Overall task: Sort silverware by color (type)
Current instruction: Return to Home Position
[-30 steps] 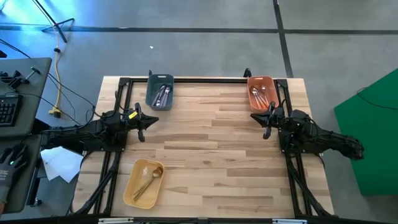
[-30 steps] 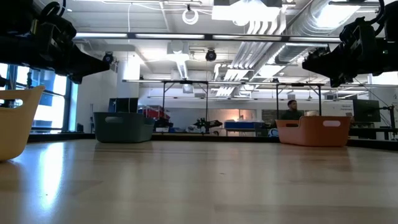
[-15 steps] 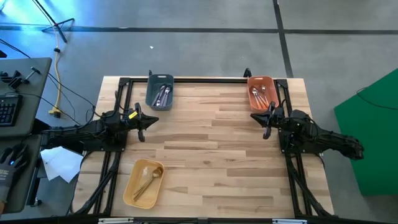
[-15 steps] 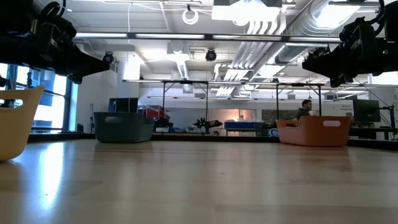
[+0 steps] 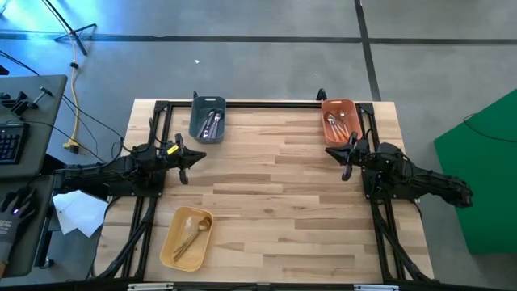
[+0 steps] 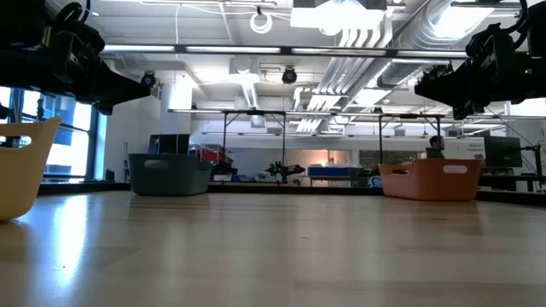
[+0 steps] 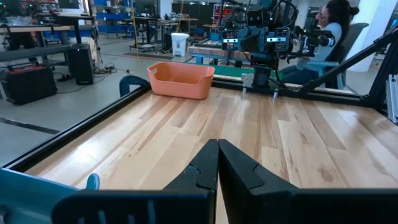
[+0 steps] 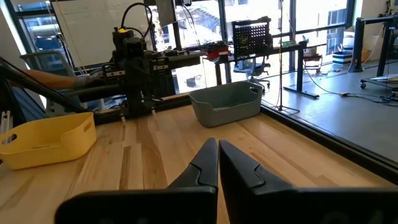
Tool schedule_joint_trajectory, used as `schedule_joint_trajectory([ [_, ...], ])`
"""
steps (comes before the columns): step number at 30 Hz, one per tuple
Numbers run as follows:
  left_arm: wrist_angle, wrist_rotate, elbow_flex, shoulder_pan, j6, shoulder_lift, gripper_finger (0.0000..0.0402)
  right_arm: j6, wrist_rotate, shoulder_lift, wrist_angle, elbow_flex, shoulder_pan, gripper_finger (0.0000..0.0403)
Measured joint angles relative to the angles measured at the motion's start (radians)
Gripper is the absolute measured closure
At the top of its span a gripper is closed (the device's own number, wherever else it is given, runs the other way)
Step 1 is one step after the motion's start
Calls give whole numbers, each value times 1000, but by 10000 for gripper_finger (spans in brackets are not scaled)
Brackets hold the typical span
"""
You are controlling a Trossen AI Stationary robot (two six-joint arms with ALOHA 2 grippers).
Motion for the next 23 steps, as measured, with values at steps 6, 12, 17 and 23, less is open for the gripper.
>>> schedule_joint_trajectory([
  [6, 0, 0, 0, 0, 0, 0, 398, 0, 0, 0, 0, 0, 0, 402],
  [12, 0, 0, 0, 0, -1, 0, 398, 0, 0, 0, 0, 0, 0, 402],
  [17, 0, 0, 0, 0, 0, 0, 398, 0, 0, 0, 0, 0, 0, 402],
  [23, 0, 0, 0, 0, -1, 0, 398, 0, 0, 0, 0, 0, 0, 402],
])
